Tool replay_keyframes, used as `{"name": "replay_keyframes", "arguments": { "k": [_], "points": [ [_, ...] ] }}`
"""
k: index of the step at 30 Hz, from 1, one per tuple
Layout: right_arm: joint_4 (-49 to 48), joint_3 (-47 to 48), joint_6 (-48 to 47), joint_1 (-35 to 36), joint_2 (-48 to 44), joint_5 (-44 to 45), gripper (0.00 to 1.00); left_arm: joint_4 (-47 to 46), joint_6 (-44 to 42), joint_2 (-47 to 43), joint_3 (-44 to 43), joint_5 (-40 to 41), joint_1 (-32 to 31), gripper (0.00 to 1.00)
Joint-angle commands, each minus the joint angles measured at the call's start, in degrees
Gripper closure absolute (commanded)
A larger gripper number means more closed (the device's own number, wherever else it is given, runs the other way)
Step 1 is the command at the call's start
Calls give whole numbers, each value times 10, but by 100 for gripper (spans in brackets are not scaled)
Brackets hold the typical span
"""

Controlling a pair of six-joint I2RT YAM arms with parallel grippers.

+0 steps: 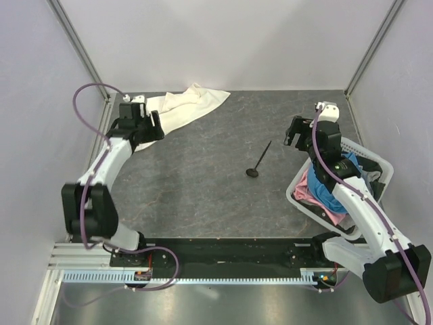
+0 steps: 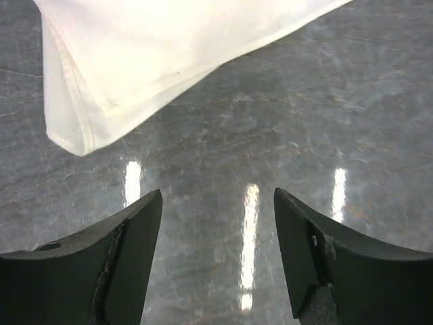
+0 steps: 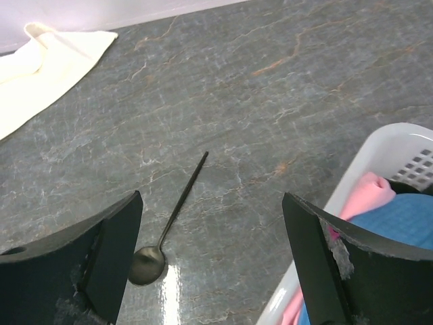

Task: Fold the napkin, place the utensils inside, and roll it up
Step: Move the napkin to the centre of the board

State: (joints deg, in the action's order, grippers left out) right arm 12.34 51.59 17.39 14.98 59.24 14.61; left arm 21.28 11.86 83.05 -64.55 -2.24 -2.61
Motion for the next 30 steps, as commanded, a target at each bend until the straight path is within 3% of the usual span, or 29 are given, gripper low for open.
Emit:
{"name": "replay_keyframes", "arguments": {
  "k": [1, 7, 24, 27, 30],
  "points": [
    [-48, 29, 3, 0, 33, -34, 7, 4, 1, 127, -98, 42, 13, 28],
    [-59, 31, 3, 0, 69, -58, 6, 7, 11, 252, -194, 72, 42, 29],
    [-63, 30, 3, 0, 92, -63, 6, 13, 27, 367, -234, 25, 93, 41],
    [-63, 32, 4, 0, 97, -70, 6, 15, 23, 384, -243, 28, 94, 44],
    [-63, 33, 5, 0, 98, -73, 6, 16, 23, 391, -246, 25, 95, 57]
  ]
}}
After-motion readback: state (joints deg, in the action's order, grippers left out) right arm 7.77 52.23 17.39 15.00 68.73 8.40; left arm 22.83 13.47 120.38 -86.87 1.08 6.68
